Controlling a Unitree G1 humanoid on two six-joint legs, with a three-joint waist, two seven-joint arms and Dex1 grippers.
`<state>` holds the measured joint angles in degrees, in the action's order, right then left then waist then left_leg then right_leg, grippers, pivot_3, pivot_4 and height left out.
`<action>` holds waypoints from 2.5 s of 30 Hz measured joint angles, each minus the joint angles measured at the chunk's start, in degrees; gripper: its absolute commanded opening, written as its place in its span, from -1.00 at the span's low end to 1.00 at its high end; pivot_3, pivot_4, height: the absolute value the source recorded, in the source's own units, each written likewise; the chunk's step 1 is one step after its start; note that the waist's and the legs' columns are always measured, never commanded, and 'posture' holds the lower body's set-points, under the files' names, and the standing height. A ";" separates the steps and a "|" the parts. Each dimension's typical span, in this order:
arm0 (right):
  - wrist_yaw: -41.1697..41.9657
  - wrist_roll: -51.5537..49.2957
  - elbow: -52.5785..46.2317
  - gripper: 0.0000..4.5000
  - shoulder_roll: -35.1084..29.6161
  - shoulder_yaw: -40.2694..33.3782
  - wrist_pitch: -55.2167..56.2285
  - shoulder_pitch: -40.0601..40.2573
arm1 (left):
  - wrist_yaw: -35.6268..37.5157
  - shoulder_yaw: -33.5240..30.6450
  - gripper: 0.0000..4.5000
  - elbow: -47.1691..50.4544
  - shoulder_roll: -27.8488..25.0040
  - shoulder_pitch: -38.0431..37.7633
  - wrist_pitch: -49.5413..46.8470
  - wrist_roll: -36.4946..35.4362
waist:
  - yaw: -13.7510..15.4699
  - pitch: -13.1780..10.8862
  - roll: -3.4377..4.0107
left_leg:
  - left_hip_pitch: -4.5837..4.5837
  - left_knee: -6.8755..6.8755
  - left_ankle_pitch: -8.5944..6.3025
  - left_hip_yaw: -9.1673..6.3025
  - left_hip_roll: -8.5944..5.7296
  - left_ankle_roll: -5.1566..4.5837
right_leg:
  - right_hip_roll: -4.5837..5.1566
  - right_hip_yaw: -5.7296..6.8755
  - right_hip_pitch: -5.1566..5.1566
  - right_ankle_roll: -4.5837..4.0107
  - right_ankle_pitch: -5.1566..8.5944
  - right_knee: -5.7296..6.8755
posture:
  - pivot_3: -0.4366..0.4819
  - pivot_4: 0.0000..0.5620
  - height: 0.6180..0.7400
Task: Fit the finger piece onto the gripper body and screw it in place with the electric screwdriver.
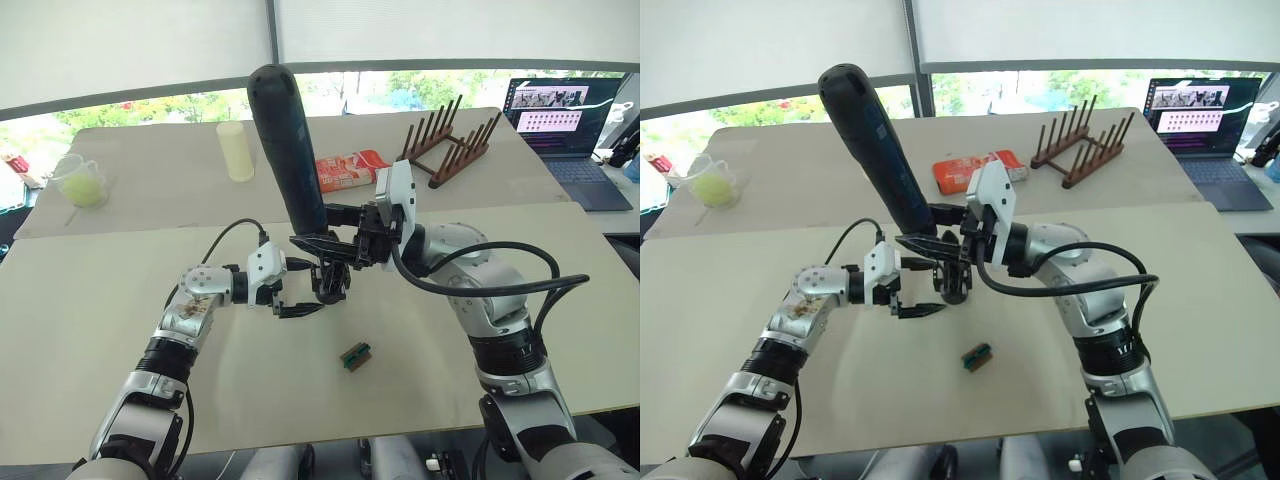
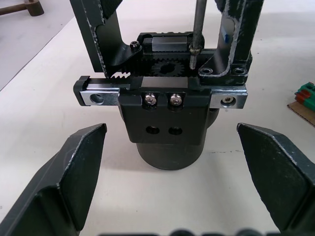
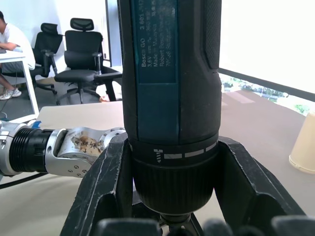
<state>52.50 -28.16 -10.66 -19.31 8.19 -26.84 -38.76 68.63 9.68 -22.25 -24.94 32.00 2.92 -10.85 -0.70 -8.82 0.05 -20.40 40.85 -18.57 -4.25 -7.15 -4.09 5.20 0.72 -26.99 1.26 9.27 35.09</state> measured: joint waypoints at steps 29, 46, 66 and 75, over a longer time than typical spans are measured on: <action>-0.93 -2.54 -1.41 -0.15 0.34 -0.18 -1.46 -1.02 | -0.14 0.01 1.00 0.00 0.27 0.00 0.00 0.01 | 0.00 0.00 0.00 | 0.00 0.01 0.00 0.00 0.00 0.00 | 0.00 0.00 0.00 0.00 0.00 0.01 | -0.05 -0.47 1.00; -0.76 -2.27 -1.49 -0.15 0.02 -0.17 -1.65 -1.01 | -0.16 0.01 1.00 0.00 0.28 0.00 0.00 0.01 | -0.01 0.00 0.00 | 0.00 0.01 0.00 0.00 0.00 0.00 | 0.01 0.00 0.00 0.00 0.00 0.01 | -0.05 -0.47 1.00; -0.28 -1.14 -0.42 -0.15 0.03 -0.15 -1.09 -0.65 | -0.33 0.01 1.00 0.00 0.28 0.00 0.00 0.01 | -0.01 0.00 0.00 | 0.00 0.01 0.00 0.00 0.00 0.00 | 0.01 0.00 -0.01 0.00 0.00 0.01 | -0.05 -0.47 1.00; -0.14 -0.10 -0.02 -0.15 0.04 -0.14 -0.91 -0.55 | -0.36 0.01 1.00 0.00 0.28 0.01 0.00 0.01 | 0.00 0.00 0.00 | 0.00 0.01 0.00 0.00 0.00 0.00 | 0.01 0.00 0.00 0.00 0.00 0.01 | -0.05 -0.47 1.00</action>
<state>52.36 -28.26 -10.68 -19.27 8.06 -27.75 -39.31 68.26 9.68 -22.25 -24.67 32.00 2.92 -10.85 -0.71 -8.82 0.05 -20.40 40.85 -18.56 -4.25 -7.15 -4.09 5.22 0.72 -27.00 1.26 9.27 35.10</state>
